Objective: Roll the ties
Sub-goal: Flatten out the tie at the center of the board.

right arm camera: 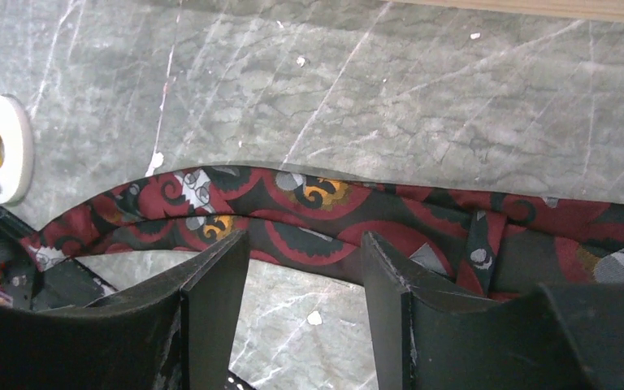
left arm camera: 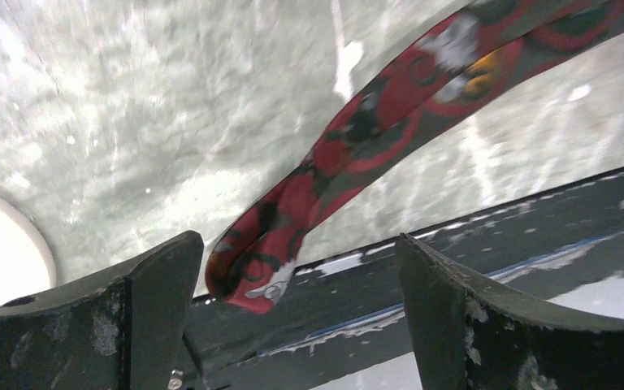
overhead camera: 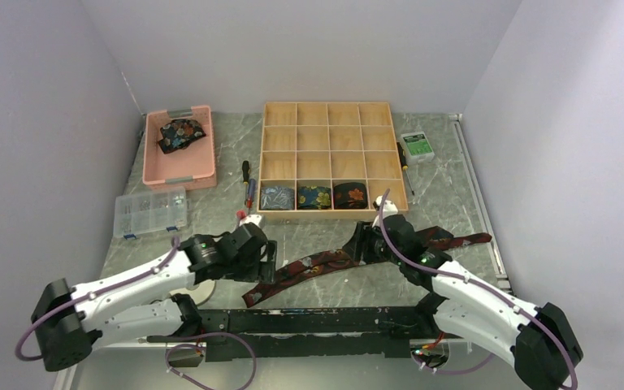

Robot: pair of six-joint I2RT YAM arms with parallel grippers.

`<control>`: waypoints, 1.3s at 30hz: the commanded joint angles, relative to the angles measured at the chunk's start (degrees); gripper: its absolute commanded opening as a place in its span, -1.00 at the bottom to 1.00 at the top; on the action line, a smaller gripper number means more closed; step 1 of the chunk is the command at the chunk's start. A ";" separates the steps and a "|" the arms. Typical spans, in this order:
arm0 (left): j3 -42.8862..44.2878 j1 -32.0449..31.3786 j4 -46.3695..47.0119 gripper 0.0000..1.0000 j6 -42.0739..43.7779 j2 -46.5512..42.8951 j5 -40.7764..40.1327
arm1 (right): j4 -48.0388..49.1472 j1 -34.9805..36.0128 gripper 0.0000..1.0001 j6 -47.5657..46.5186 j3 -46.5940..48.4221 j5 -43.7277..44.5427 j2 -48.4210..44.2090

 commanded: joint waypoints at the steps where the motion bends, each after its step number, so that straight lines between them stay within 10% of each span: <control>1: 2.19 -1.27 3.72 0.87 -1.78 -7.28 -7.42 | -1.21 1.69 0.12 -3.02 5.08 2.77 3.87; 9: -11.46 -1.53 17.61 0.87 -15.89 -13.59 -12.83 | -2.43 9.60 0.00 -2.36 12.62 15.35 19.81; 19: -22.47 -1.48 24.83 0.87 -11.94 -29.97 -9.81 | -8.02 14.04 -0.06 0.23 18.85 24.73 30.20; 31: -10.49 -1.62 14.24 0.86 -12.21 -11.39 -5.07 | -12.04 16.53 0.08 3.93 15.79 25.66 26.14; 39: -10.53 -1.63 11.40 0.70 -13.40 -14.84 -5.52 | -11.75 16.52 -0.59 5.20 15.39 25.46 30.10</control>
